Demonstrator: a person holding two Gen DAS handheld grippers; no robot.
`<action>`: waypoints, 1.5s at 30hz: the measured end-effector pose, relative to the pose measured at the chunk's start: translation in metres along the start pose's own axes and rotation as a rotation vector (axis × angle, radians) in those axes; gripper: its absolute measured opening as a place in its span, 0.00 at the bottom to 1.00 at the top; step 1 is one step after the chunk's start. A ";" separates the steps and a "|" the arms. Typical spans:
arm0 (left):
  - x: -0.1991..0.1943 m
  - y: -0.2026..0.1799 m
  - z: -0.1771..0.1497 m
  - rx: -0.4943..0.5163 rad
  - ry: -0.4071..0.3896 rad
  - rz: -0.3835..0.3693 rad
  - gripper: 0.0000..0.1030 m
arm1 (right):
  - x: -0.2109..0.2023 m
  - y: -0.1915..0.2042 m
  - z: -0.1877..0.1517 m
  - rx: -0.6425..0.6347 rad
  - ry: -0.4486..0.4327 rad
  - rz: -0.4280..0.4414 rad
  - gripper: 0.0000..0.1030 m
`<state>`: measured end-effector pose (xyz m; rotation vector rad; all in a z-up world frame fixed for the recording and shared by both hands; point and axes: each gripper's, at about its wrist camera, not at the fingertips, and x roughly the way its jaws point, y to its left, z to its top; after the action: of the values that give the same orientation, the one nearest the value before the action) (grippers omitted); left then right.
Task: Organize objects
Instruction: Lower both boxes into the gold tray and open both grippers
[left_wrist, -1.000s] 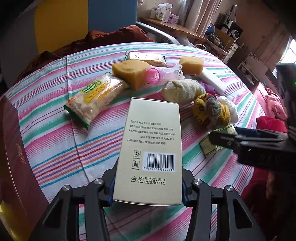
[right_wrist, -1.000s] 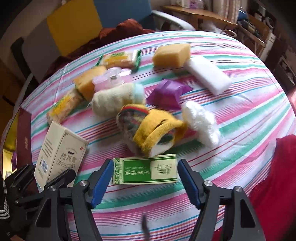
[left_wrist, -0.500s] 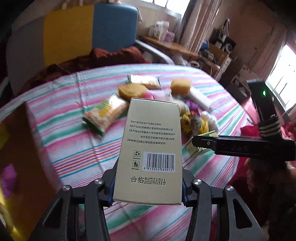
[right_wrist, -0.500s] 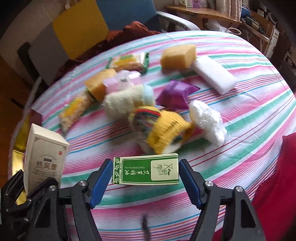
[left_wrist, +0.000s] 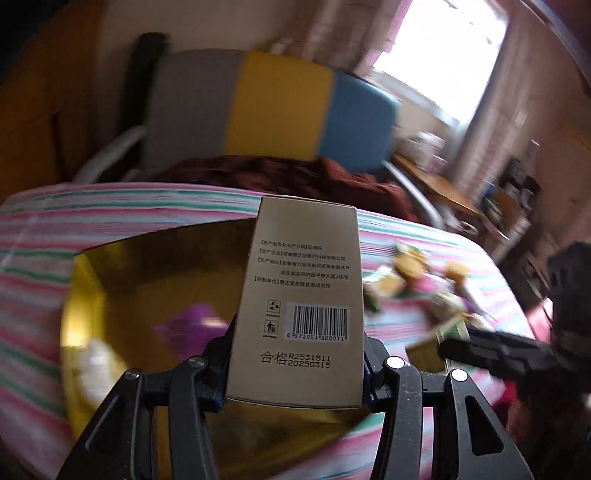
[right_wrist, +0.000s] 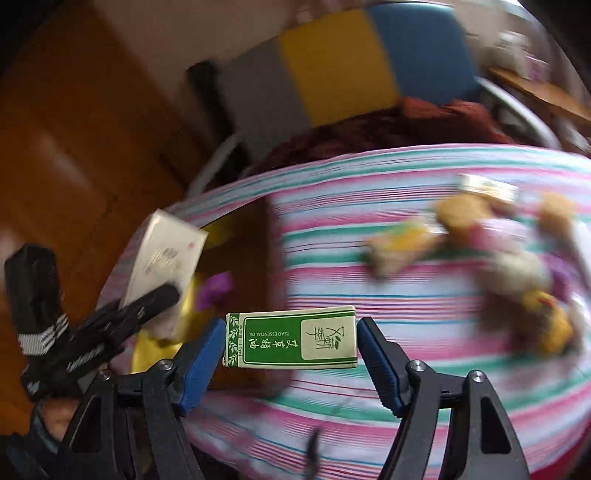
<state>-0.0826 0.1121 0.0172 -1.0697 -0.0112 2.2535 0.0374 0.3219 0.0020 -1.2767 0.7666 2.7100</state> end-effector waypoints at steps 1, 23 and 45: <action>0.000 0.012 0.000 -0.018 -0.002 0.024 0.51 | 0.012 0.014 0.000 -0.027 0.021 0.013 0.72; -0.034 0.111 -0.025 -0.180 -0.087 0.248 0.72 | 0.110 0.130 -0.021 -0.241 0.181 0.088 0.79; -0.053 0.042 -0.044 0.018 -0.128 0.273 0.85 | 0.046 0.089 -0.022 -0.201 -0.038 -0.123 0.79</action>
<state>-0.0501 0.0381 0.0136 -0.9632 0.1079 2.5590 0.0007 0.2267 -0.0073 -1.2575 0.4053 2.7587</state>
